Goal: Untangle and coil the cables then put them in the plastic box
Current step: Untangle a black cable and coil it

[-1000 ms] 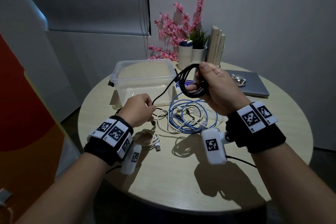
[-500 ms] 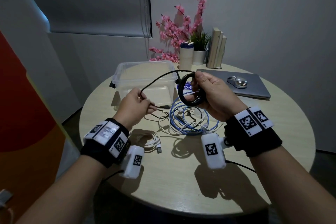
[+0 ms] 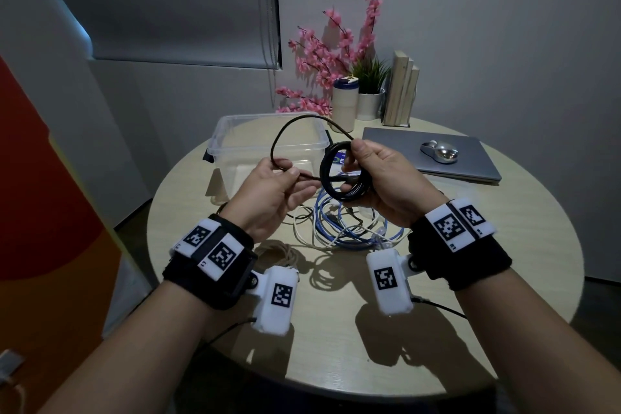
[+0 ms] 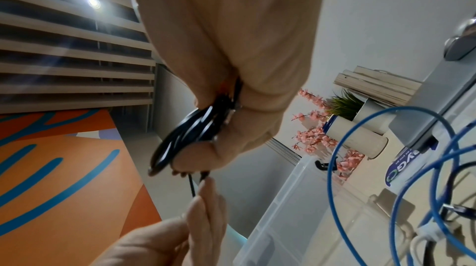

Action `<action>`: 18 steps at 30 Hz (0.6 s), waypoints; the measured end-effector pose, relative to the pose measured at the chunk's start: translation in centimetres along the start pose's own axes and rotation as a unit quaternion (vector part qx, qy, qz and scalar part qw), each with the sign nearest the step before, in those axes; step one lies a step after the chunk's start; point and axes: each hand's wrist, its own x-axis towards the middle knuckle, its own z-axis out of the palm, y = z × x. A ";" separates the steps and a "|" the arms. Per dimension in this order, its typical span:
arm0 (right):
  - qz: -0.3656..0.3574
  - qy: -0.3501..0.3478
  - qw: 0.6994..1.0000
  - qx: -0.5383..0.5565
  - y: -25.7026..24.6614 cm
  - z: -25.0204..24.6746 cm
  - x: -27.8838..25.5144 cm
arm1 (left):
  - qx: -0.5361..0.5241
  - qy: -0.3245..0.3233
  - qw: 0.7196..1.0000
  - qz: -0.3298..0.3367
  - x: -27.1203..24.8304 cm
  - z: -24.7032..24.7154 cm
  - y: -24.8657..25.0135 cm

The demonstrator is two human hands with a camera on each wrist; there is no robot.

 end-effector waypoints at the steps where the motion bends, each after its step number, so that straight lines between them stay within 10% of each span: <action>1: 0.002 -0.002 1.000 0.002 0.0 0.0 0.0 | 0.000 -0.009 1.000 -0.009 -0.1 0.2 -0.2; 18: -0.003 -0.046 0.995 -0.083 0.1 -0.6 -0.3 | 0.012 -0.081 0.992 -0.093 -0.8 0.4 0.2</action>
